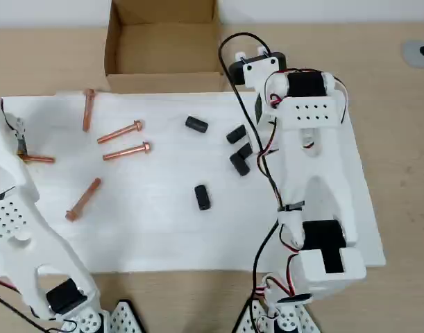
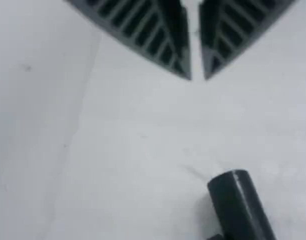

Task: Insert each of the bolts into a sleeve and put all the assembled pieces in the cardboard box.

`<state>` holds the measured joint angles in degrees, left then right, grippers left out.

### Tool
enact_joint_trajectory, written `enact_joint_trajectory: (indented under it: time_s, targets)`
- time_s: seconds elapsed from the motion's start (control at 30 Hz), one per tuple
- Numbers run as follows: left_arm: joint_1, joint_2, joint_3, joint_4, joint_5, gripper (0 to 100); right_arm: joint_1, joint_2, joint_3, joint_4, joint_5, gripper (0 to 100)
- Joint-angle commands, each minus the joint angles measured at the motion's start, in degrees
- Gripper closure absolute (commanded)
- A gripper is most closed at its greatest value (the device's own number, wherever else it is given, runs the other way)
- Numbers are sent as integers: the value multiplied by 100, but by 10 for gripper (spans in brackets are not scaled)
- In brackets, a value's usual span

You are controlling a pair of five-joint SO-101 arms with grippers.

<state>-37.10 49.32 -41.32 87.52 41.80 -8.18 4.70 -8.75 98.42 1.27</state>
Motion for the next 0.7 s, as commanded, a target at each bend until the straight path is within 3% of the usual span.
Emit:
enact_joint_trajectory:
  time_s: [0.0,0.23,0.33,0.53,0.67]
  targets:
    - [-35,48,-651,1073,-308,992,-75,-31,-303,35,9,988]
    - [633,-611,-1468,1310,-3042,995,-268,-13,-286,26,44,988]
    - [721,-1393,-1134,1310,-3464,996,-523,40,-189,-255,290,987]
    - [853,-3240,141,1310,-4193,994,-1121,347,-198,-404,2163,987]
    - [1055,-4505,1477,1301,-4870,993,-1464,760,-224,-396,2048,987]
